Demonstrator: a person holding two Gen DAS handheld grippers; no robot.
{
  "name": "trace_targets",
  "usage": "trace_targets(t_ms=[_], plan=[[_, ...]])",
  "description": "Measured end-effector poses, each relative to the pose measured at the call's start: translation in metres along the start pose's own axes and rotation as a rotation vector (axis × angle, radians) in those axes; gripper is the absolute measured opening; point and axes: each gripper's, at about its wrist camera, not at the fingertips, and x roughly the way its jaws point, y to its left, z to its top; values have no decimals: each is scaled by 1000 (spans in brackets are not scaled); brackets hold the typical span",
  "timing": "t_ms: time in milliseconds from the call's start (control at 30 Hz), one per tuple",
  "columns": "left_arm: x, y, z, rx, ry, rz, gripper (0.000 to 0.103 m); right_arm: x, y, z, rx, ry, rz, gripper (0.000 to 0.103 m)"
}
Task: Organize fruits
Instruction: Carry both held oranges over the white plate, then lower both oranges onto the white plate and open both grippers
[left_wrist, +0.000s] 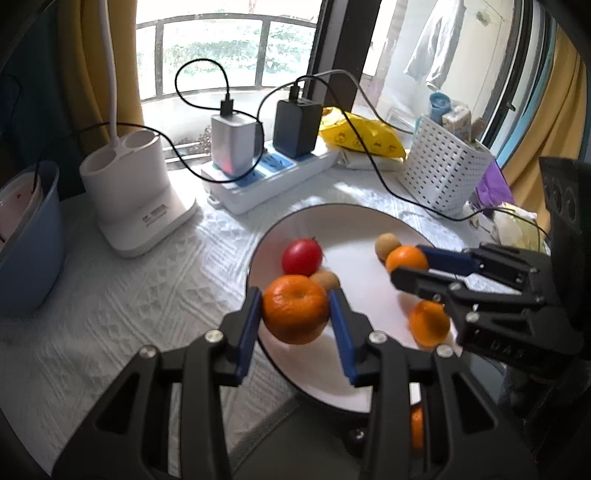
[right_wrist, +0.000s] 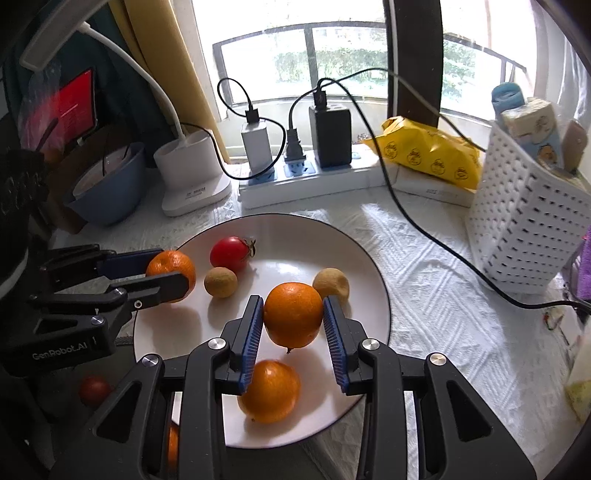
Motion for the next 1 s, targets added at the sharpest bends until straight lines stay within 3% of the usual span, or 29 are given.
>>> trace_targets(t_ms=[600,1000], plan=[[16,2,9,-18,21,-19,39,39,12,26,-45,15,-15,36],[7,4,9,-33,9,-28,41,33,12,29,-17,12,-35,36]])
